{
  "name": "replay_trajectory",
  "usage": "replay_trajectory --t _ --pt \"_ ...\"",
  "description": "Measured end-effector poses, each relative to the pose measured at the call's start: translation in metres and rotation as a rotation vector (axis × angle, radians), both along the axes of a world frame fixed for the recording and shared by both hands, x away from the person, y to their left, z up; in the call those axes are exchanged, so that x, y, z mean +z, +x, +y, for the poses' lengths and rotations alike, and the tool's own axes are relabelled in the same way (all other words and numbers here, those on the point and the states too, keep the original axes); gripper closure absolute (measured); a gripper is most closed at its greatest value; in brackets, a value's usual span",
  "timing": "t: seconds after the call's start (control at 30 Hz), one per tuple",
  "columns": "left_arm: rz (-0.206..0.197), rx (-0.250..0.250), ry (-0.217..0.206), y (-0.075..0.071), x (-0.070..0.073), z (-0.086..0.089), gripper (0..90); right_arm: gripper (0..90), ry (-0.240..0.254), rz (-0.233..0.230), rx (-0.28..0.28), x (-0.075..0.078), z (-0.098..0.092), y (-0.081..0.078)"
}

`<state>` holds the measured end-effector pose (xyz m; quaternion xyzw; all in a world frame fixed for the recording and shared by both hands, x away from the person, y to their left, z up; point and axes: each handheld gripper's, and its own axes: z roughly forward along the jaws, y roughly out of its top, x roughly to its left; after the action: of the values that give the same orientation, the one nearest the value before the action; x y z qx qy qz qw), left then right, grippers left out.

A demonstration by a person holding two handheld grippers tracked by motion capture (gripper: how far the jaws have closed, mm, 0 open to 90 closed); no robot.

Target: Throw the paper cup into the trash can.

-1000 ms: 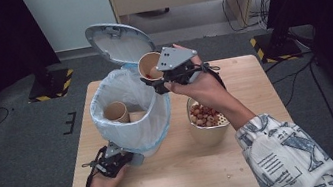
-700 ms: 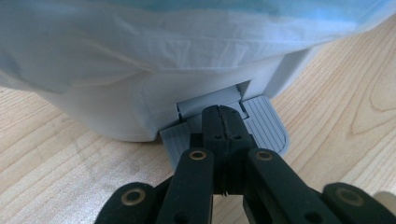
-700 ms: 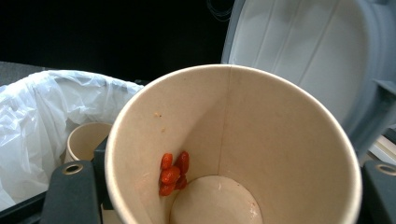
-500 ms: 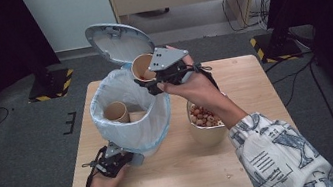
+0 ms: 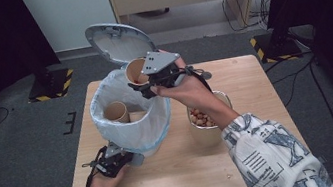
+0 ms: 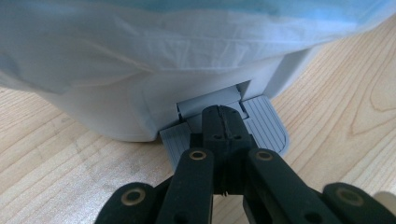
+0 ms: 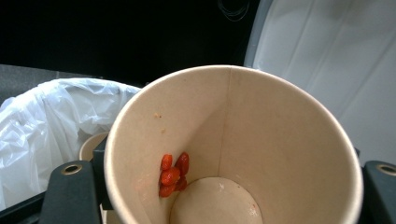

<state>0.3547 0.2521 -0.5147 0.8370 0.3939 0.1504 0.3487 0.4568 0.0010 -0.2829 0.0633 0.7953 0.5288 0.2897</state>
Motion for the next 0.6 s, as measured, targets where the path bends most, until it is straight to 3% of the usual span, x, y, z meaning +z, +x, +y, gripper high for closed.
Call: replay_trajectory --t 0.6 --pt "-0.001 0.0 0.0 0.0 0.0 0.0 90.0 25.4 -0.005 0.023 0.024 -0.009 0.019 0.001"
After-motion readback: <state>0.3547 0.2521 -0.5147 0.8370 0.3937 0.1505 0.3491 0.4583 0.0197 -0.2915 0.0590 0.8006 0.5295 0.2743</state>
